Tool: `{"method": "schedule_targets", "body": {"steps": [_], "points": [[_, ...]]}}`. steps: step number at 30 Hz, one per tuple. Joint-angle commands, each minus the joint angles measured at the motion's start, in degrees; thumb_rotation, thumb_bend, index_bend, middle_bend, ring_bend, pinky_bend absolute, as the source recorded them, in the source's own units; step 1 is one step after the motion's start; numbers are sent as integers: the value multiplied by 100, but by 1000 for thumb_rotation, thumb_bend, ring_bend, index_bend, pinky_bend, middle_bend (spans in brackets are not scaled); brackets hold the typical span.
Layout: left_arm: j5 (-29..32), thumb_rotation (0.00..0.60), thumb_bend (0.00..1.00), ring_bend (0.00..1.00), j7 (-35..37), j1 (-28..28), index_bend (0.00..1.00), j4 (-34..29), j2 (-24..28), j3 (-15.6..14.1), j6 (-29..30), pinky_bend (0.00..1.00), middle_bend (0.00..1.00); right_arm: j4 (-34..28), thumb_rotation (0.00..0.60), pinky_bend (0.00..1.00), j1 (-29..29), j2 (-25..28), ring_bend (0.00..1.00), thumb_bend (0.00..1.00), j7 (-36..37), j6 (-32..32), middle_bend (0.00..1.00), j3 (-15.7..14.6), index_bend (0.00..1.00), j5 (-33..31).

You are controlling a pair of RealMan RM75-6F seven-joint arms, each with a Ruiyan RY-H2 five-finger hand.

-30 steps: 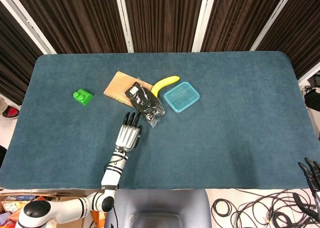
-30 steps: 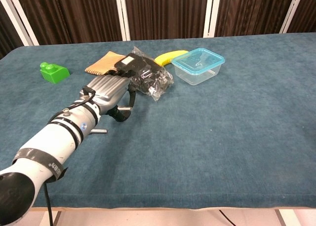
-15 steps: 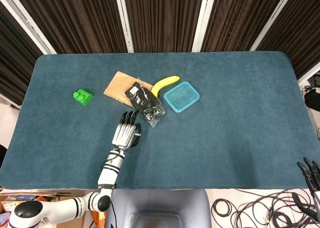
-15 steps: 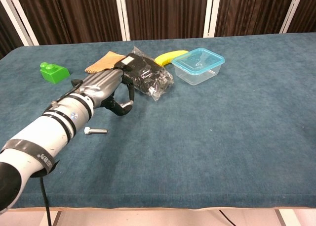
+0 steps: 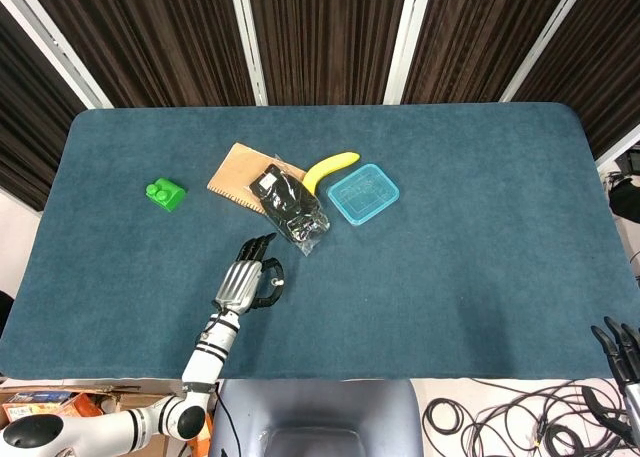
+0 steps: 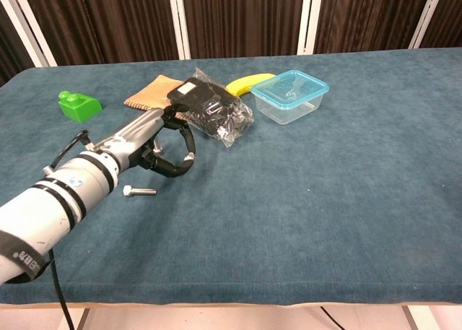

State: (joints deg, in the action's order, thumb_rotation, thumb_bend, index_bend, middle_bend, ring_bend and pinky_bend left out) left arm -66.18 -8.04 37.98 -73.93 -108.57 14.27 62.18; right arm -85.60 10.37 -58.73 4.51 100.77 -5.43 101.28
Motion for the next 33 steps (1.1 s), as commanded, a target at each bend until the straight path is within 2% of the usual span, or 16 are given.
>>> {"method": "schedule_targets", "body": {"steps": [1,10,16,23,33], "points": [[-116,600,396,0,264,-97,597,47,-13,-86,42,0,32,4,600,36,2,0,0,290,11,4,0,5,0,-10],[-589,600,395,0,542,-356,605,-175,133,-344,435,0,32,1,600,36,-4,0,0,289,-11,-24,0,0,0,-13],[-729,600,396,0,1005,-722,608,-719,427,-578,631,0,32,11,600,36,-4,-6,0,290,-13,-25,0,-2,0,-10],[-807,600,395,0,1231,-1075,611,-1167,723,-900,722,0,32,-12,600,36,-17,-14,0,290,-68,-55,0,-8,0,7],[-904,600,395,0,1737,-1383,611,-879,767,-1008,810,0,32,6,600,36,10,-25,0,290,-51,-1,0,-13,0,20]]}}
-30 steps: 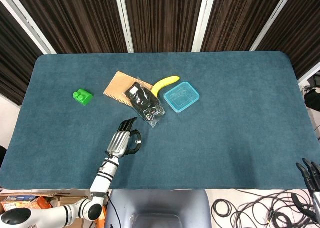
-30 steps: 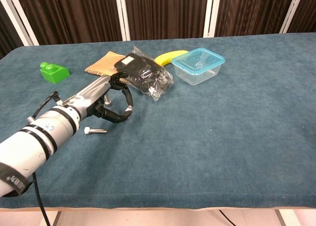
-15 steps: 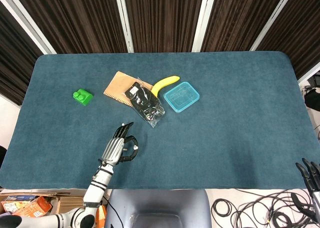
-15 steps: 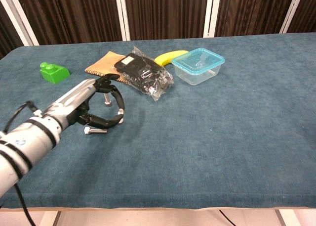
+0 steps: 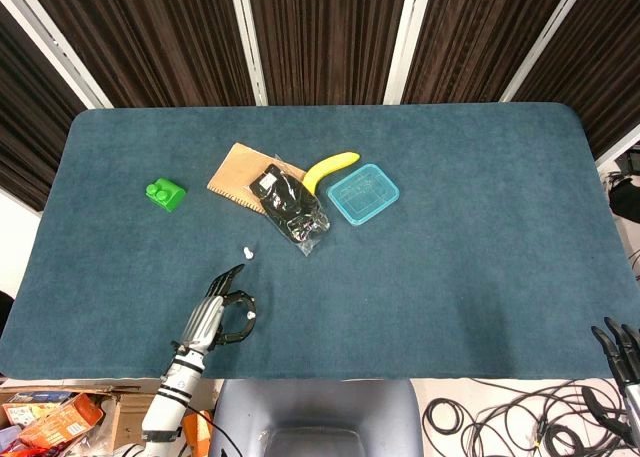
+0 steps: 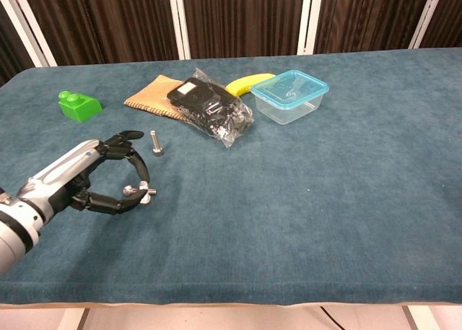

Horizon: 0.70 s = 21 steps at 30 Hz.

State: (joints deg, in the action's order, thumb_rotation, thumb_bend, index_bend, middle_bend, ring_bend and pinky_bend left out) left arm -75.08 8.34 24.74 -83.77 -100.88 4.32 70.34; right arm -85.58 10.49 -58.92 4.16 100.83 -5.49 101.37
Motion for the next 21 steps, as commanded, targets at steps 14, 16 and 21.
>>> {"method": "schedule_targets", "body": {"steps": [14,16,21], "points": [[-23,600,394,0,653,-264,611,547,-10,24,-144,0,32,-24,600,36,-10,-35,0,289,-103,-42,0,0,0,4],[11,600,394,0,744,-282,610,625,-2,43,-205,0,32,-24,600,36,-7,-37,0,289,-102,-38,0,0,0,3],[23,600,394,0,906,-324,607,742,19,63,-291,0,32,-24,600,36,-9,-35,0,290,-107,-48,0,1,0,-6]]}}
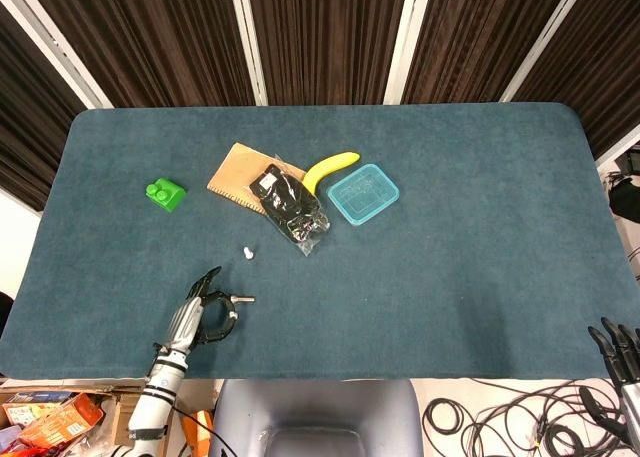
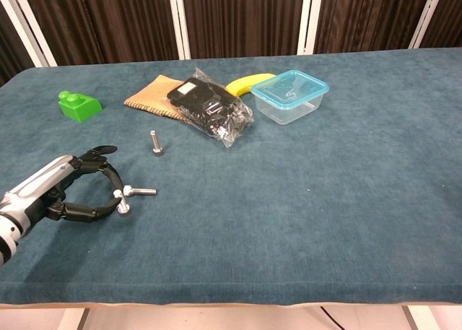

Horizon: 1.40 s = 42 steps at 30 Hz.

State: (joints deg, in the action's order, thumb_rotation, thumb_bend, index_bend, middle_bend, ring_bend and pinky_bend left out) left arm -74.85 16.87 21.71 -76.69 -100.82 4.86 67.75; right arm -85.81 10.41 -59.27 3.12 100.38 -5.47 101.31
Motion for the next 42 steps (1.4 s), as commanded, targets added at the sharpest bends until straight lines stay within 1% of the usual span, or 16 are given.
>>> {"method": "schedule_targets", "body": {"steps": [1,6,10,15,22,24,27,29,31,33,34,35,36,38,40,42], "points": [[-10,600,394,0,79,-27,600,44,19,6,-44,0,31,-2,600,36,-2,-1,0,290,-7,-8,0,-2,0,0],[-90,600,384,0,206,-37,516,51,72,-24,-134,0,16,-12,600,36,-4,-3,0,290,-27,-15,0,-2,0,0],[-130,600,382,0,256,-33,481,13,146,-44,-225,0,2,-11,600,36,0,-1,0,290,-14,-11,0,2,0,-13],[-238,600,369,0,237,-53,403,62,132,-12,-103,0,0,-11,600,36,-3,-1,0,290,-18,-15,0,1,0,-9],[-568,600,362,0,108,-68,359,-75,178,51,288,0,0,-9,600,36,3,-2,0,290,-12,-5,0,0,0,-8],[-623,600,361,0,-246,-28,359,-198,190,99,375,0,0,-16,600,36,-2,-4,0,289,-27,-7,0,-1,0,6],[-558,600,372,0,-985,75,366,-434,143,235,411,0,0,-22,600,36,-9,-3,0,290,-45,-15,0,-4,0,20],[-531,600,383,0,-1055,79,381,-460,134,250,409,0,0,-23,600,36,-10,-3,0,290,-46,-16,0,-4,0,20],[-475,600,389,0,-1426,136,404,-554,99,316,403,0,0,-25,600,36,-11,-1,0,290,-46,-21,0,-5,0,19],[-331,600,376,0,-2348,281,415,-725,16,420,346,0,0,-23,600,36,-14,6,0,290,-32,-23,0,-3,0,13],[-211,600,366,0,-2995,367,418,-793,-47,440,280,0,0,-21,600,36,-18,10,0,290,-23,-24,0,2,0,8],[-58,600,361,0,-4060,485,421,-846,-169,450,273,0,0,-22,600,36,-29,14,0,290,-26,-40,0,2,0,12],[48,600,359,0,-4643,525,424,-866,-287,494,369,0,0,-24,600,36,-34,17,0,290,-29,-50,0,0,0,13],[220,600,357,0,-5551,595,430,-835,-543,553,546,0,0,-25,600,36,-36,23,0,290,-29,-51,0,-5,0,23],[490,600,355,0,-6132,644,430,-863,-729,597,570,0,0,-22,600,36,-34,26,0,289,-15,-42,0,-3,0,20],[661,600,357,0,-6492,709,429,-865,-849,628,560,0,0,-21,600,36,-38,33,0,290,3,-41,0,-2,0,19]]}}
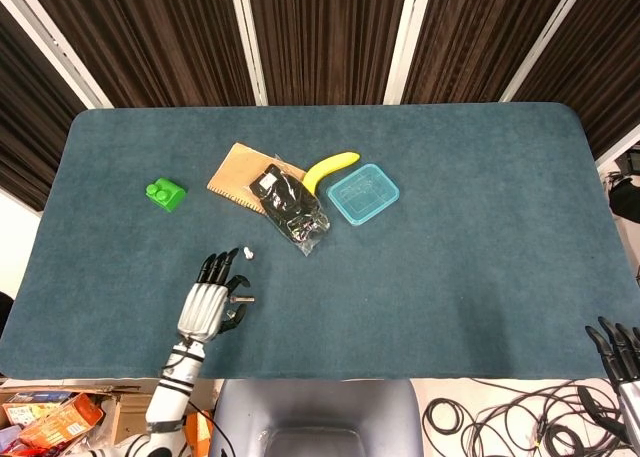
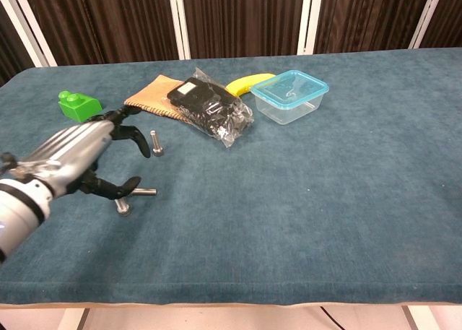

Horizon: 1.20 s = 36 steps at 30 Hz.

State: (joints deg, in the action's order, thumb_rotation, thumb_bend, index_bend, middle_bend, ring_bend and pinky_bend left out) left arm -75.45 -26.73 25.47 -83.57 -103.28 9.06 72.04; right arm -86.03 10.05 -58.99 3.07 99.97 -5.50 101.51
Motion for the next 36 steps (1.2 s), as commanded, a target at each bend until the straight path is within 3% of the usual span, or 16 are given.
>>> {"method": "schedule_targets", "body": {"steps": [1,7,15,36], "points": [[791,600,358,0,-2320,381,429,-134,-672,214,123,0,0,3,600,36,-5,10,0,290,16,0,0,-1,0,5],[1333,600,352,0,-3209,514,432,-5,-911,256,139,0,0,37,600,36,-3,32,0,290,99,25,0,-7,0,11],[1400,600,351,0,-3451,618,436,161,-982,147,196,0,0,44,600,36,5,39,0,289,129,64,0,-14,0,36],[1541,600,336,0,-3135,732,521,625,-1056,100,109,0,0,95,600,36,31,42,0,289,207,132,0,-18,0,48]]}}
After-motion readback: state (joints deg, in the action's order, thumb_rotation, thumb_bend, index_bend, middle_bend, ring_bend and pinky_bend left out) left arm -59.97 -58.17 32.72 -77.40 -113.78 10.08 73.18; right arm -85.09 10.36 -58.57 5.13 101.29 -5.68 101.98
